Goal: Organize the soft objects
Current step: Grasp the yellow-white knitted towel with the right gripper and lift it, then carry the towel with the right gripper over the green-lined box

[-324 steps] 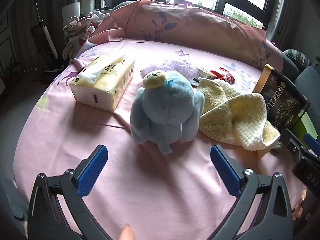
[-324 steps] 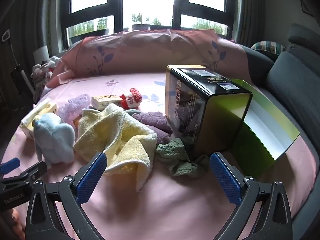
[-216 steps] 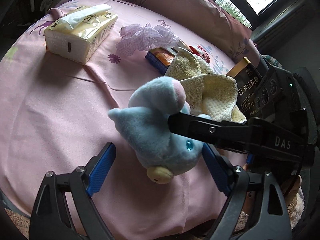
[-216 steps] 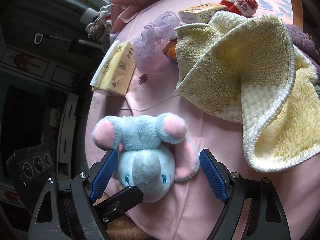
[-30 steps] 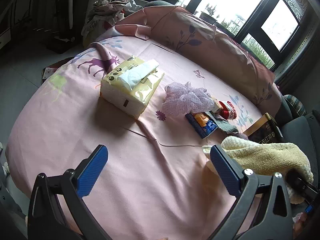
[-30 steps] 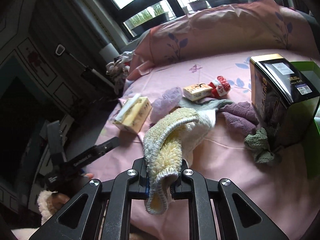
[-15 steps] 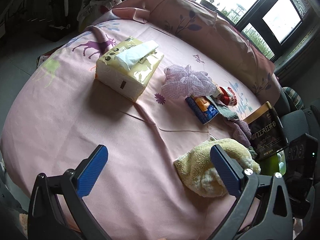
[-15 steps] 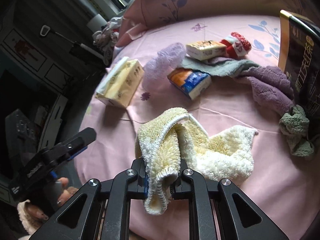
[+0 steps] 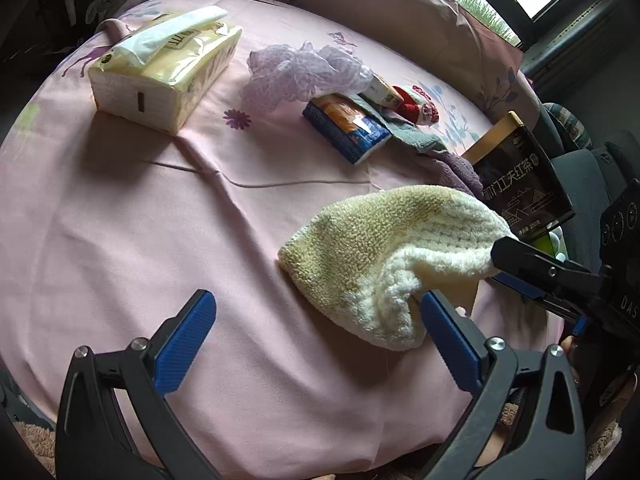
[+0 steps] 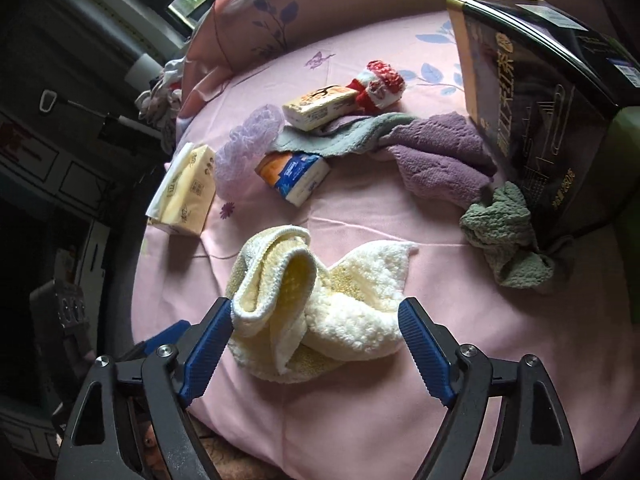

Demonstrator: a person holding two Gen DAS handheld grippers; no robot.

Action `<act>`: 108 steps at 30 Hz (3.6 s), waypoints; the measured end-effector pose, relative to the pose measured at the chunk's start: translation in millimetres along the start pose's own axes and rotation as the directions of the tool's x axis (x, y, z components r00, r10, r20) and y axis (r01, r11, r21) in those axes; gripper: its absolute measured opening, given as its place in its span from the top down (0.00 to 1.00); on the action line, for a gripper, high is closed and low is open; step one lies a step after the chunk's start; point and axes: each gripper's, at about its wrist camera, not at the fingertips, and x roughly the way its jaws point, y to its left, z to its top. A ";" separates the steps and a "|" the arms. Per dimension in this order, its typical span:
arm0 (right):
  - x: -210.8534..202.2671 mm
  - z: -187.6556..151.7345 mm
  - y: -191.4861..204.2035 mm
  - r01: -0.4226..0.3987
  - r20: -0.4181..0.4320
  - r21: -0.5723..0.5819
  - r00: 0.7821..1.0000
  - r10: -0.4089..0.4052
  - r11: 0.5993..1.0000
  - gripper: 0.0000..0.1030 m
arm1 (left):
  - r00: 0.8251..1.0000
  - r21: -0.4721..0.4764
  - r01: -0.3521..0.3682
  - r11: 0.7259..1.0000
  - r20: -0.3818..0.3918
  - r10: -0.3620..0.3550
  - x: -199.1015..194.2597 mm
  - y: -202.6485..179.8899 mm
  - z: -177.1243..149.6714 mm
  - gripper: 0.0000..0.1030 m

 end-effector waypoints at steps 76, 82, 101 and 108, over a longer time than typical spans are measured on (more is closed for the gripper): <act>-49.3 -9.0 37.8 -0.275 0.217 -0.119 0.930 0.295 0.954 0.54 | 0.962 0.210 -0.047 0.977 0.272 -0.012 -56.1 -104.8 -10.4 0.68; -53.0 -8.6 37.2 -0.275 0.238 -0.130 0.924 0.300 0.952 0.54 | 0.956 0.224 -0.059 0.973 0.292 -0.009 -58.0 -110.6 -10.1 0.68; -124.7 12.6 30.2 -0.241 0.333 -0.167 0.899 0.285 0.956 0.54 | 0.935 0.293 -0.016 0.956 0.344 -0.090 -88.6 -167.1 6.5 0.68; -155.5 34.6 18.6 -0.200 0.380 -0.183 0.888 0.257 0.963 0.54 | 0.926 0.343 -0.001 0.939 0.354 -0.129 -92.6 -206.1 26.1 0.68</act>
